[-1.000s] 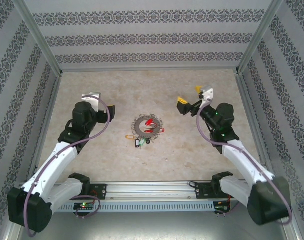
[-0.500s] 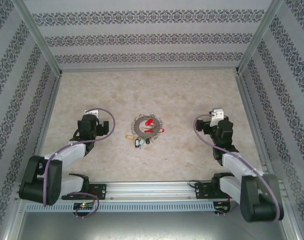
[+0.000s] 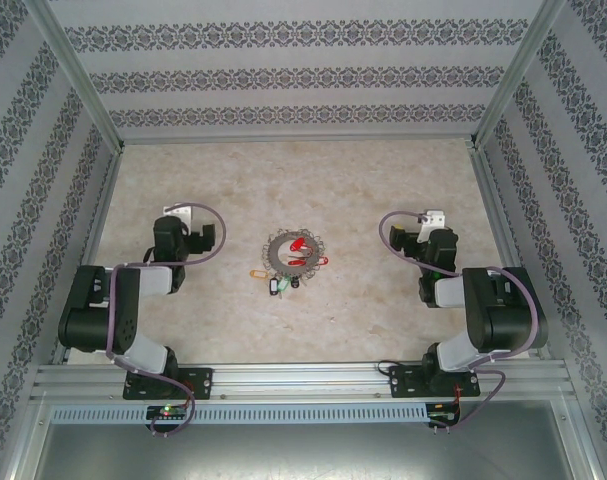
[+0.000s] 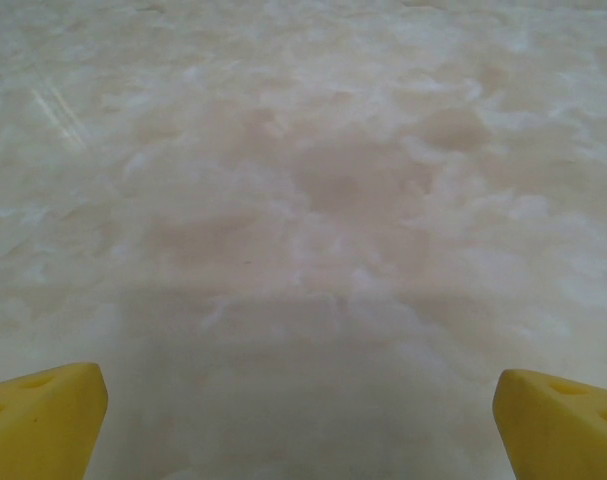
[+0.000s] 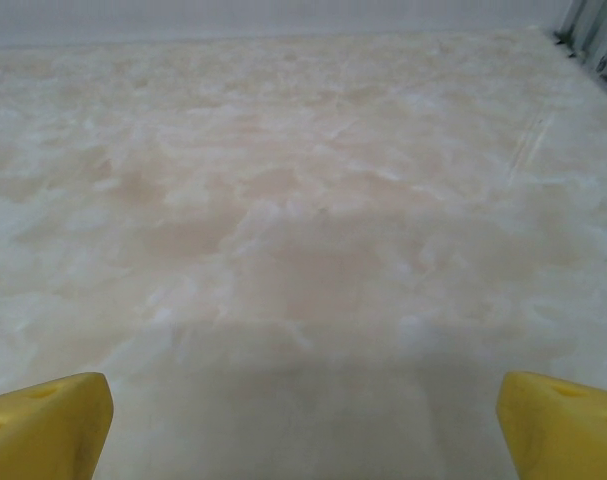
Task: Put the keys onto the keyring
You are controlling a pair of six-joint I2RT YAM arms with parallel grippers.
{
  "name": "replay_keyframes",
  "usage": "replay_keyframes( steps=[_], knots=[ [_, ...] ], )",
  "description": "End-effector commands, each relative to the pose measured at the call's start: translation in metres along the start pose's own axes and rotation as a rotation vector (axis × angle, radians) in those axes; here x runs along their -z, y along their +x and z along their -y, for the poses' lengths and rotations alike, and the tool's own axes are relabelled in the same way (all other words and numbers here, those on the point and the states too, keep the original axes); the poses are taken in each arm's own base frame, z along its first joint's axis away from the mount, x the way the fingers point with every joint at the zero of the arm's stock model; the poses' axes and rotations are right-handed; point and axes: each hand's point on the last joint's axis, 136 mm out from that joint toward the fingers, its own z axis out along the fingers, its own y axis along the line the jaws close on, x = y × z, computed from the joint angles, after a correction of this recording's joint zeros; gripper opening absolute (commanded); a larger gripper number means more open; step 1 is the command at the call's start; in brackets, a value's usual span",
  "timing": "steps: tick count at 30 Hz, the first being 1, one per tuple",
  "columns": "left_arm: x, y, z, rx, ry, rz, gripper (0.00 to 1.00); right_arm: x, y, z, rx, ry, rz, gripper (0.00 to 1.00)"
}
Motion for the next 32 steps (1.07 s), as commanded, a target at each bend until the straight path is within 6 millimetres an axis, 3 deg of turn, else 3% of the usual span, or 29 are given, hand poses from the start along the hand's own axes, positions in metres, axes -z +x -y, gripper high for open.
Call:
replay_keyframes(
  steps=[1, 3, 21, 32],
  knots=[
    [0.002, -0.010, 0.010, 0.013, 0.072, 0.070, 1.00, -0.002, -0.017, 0.005, -0.011, 0.050, 0.045, 0.98],
    [0.001, -0.013, 0.009, 0.011, 0.070, 0.094, 1.00, -0.005, -0.031, 0.006, -0.008, 0.070, 0.073, 0.98],
    [0.002, -0.011, 0.007, 0.007, 0.039, 0.085, 1.00, -0.010, -0.029, -0.009, 0.040, 0.008, 0.042, 0.98],
    [0.002, -0.011, 0.007, 0.007, 0.040, 0.084, 1.00, -0.008, -0.030, -0.009, 0.037, 0.004, 0.051, 0.98]
  ],
)
